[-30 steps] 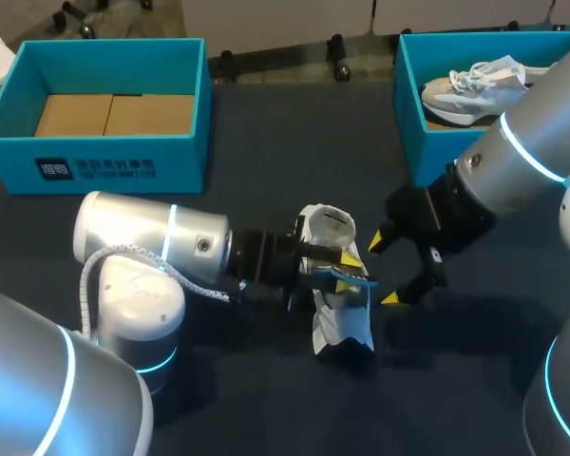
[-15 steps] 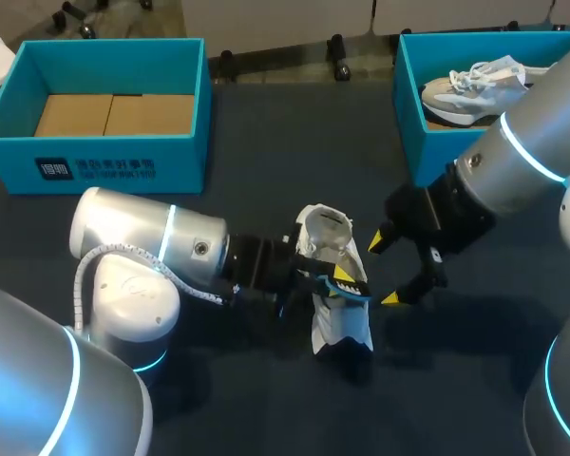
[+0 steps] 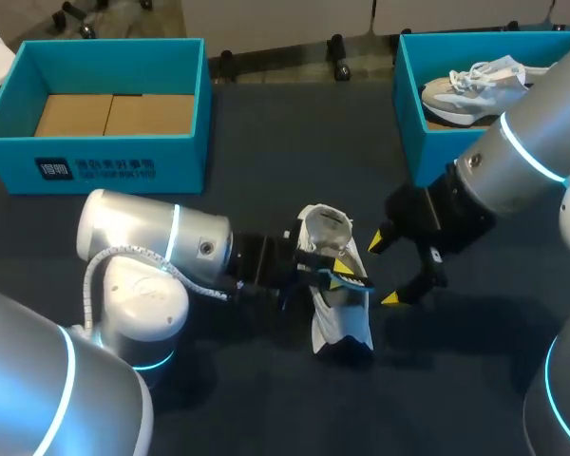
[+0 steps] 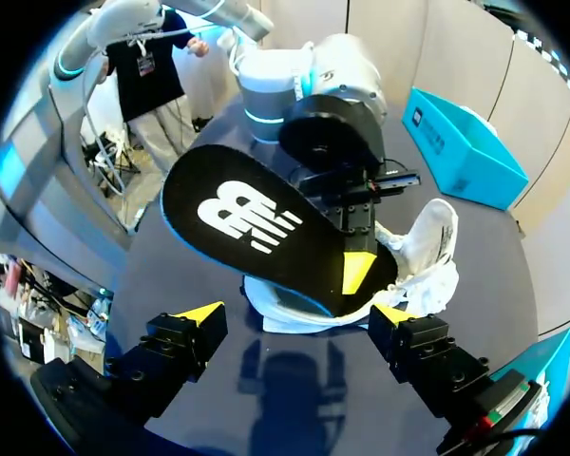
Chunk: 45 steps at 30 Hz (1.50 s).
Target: Take the shoe out of the shoebox, open the shoe tongue, remove and reinsert the insole, then place the shoe into the shoebox
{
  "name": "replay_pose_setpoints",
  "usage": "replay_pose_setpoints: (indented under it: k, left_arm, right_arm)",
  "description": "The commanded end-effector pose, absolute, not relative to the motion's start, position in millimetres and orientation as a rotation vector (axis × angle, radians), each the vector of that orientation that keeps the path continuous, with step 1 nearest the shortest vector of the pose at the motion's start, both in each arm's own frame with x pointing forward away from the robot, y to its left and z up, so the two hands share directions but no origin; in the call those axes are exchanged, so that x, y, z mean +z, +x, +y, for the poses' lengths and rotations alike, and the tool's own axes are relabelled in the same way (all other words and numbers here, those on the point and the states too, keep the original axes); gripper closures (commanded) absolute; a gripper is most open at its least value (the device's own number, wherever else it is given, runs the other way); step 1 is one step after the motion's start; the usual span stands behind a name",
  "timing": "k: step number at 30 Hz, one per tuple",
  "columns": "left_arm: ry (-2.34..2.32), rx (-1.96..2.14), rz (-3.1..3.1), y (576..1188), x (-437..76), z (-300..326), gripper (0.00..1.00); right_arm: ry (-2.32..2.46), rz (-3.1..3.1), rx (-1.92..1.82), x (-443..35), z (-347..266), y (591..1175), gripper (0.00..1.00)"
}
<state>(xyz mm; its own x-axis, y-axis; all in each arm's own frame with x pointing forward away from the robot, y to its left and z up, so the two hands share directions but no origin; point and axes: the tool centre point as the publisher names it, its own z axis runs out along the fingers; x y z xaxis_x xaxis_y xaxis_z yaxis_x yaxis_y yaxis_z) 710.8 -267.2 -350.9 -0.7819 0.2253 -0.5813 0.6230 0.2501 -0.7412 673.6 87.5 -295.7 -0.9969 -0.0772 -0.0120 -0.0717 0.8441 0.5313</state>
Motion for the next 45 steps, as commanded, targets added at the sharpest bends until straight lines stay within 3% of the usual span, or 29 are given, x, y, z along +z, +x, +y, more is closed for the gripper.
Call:
replay_pose_setpoints:
  k: [1,5,12,13,14,15,42,43,44,45]
  left_arm:
    - [0.774,-1.545,2.171,706.8,-344.6,-264.8,0.53]
    - [0.779,-1.565,2.165,700.9,-335.5,-264.0,0.53]
    - [0.783,-1.582,2.149,693.3,-325.4,-262.0,0.69]
    - [0.784,-1.582,2.148,693.0,-325.2,-262.0,0.74]
    - [0.786,-1.579,2.15,692.7,-325.1,-262.2,0.92]
    - [0.787,-1.577,2.151,692.4,-325.0,-262.4,1.0]
    - [0.787,-1.496,2.101,708.8,-352.3,-268.7,1.0]
    - [0.783,-1.495,2.1,708.9,-349.8,-267.6,0.72]
    - [0.773,-1.501,2.1,708.4,-346.9,-266.5,0.55]
    - [0.769,-1.508,2.095,707.8,-343.7,-265.6,0.51]
  right_arm:
    - [0.12,-3.01,-0.864,-296.5,88.3,672.8,0.0]
    - [0.12,-3.01,-0.864,-296.5,88.3,672.8,0.0]
    - [0.12,-3.01,-0.864,-296.5,88.3,672.8,0.0]
    - [0.12,-3.01,-0.864,-296.5,88.3,672.8,0.0]
    - [0.12,-3.01,-0.864,-296.5,88.3,672.8,0.0]
    - [0.12,-3.01,-0.864,-296.5,88.3,672.8,0.0]
    - [0.12,-3.01,-0.864,-296.5,88.3,672.8,0.0]
    - [0.12,-3.01,-0.864,-296.5,88.3,672.8,0.0]
    - [0.12,-3.01,-0.864,-296.5,88.3,672.8,0.0]
    - [0.12,-3.01,-0.864,-296.5,88.3,672.8,0.0]
